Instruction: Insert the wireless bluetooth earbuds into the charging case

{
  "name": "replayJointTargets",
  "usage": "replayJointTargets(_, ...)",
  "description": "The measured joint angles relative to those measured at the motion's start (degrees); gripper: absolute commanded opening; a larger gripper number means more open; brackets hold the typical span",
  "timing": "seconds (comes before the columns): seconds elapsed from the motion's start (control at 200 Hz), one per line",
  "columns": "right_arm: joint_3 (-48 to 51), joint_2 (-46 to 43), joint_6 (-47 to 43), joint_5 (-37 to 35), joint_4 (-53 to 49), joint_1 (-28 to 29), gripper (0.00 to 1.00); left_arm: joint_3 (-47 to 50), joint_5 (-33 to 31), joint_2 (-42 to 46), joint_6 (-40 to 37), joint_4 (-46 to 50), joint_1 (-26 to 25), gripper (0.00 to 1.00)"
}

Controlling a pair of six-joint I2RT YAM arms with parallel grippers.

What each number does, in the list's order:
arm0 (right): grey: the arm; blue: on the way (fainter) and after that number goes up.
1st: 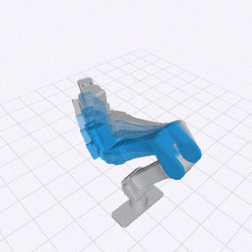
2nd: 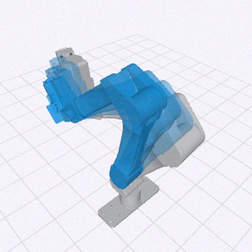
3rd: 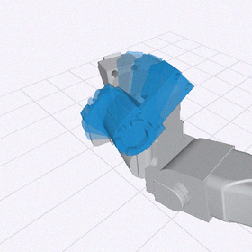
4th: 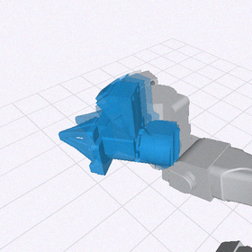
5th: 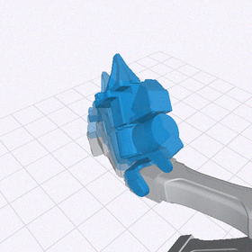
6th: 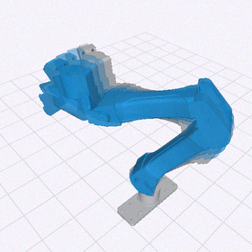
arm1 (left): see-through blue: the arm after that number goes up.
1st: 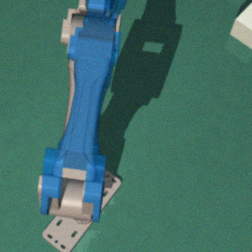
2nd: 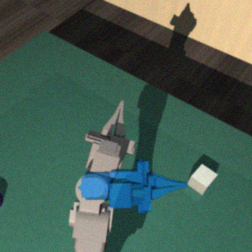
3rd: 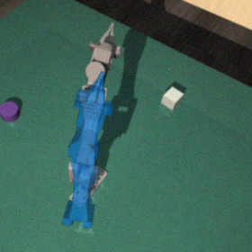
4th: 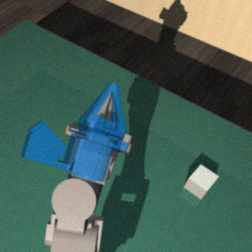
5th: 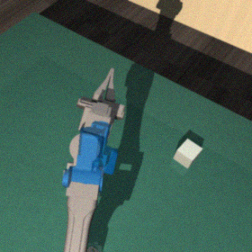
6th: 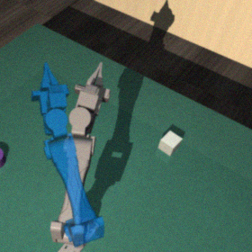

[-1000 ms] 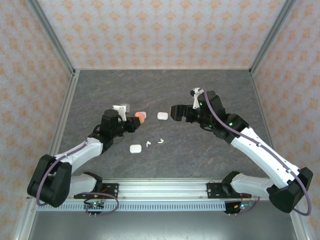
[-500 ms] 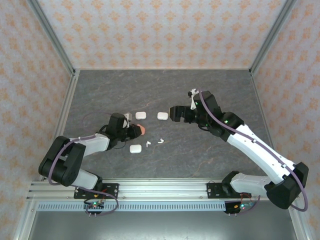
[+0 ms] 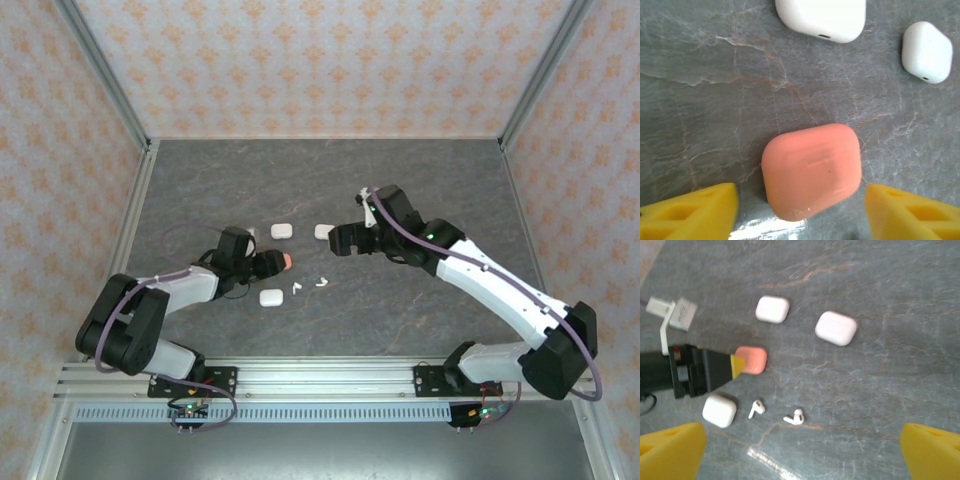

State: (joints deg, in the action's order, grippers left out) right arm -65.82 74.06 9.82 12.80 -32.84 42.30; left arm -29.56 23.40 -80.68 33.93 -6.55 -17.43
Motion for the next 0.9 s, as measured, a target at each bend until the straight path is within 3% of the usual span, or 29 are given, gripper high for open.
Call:
replayJointTargets(0.2,-2.12,12.50,-10.14,2.69,3.50,11.04,0.97,-4.35,0.26,8.09,-1.38,6.05,9.22,0.82)
replayJointTargets(0.45,-6.14,26.40,-24.33,3.72,6.64,17.77,0.96,-8.15,5.79,7.87,0.09,7.21,21.99,0.82)
replayJointTargets(0.901,-16.96,42.07,-39.74,3.61,6.80,21.09,0.81,-8.28,9.44,6.91,0.92,8.04,23.98,0.82)
